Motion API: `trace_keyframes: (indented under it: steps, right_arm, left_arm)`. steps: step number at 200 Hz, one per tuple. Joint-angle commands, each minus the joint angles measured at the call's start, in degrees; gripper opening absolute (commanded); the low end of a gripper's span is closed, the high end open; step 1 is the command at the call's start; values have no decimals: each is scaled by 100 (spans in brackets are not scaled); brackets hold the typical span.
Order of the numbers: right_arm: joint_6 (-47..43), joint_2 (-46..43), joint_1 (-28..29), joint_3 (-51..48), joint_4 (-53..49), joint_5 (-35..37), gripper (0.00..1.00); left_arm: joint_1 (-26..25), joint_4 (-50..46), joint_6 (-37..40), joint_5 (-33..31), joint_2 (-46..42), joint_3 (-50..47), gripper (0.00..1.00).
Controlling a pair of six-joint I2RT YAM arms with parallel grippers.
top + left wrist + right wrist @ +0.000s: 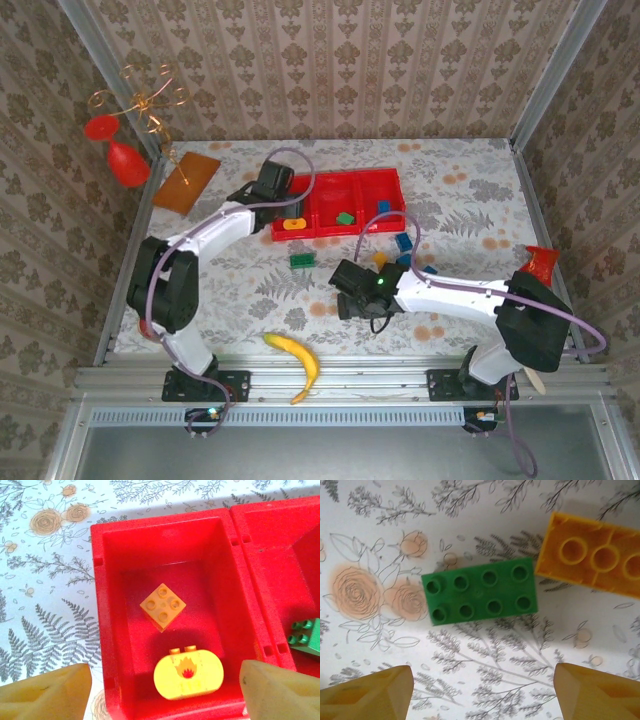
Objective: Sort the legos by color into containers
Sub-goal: Place the lego in the container, then pick up the lego from the bottom-center of the table.
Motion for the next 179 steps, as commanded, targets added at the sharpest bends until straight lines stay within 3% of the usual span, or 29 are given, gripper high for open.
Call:
trace_keyframes:
  steps: [1,31,76,179]
  right_arm:
    - [374,223,40,-23,137,-249,76]
    - [330,537,40,116,260,-308,76]
    - [214,941,33,329,298,-311,76]
    - [-150,1533,-20,991,168,220,88]
  left_arm:
    - [67,219,-203,178,-334,-359,86]
    - [97,373,-375,257,-705,-812,100]
    - [230,390,-577,253,-1309,-1368,100]
    - [300,391,-634,-43,-2398,-2183,100]
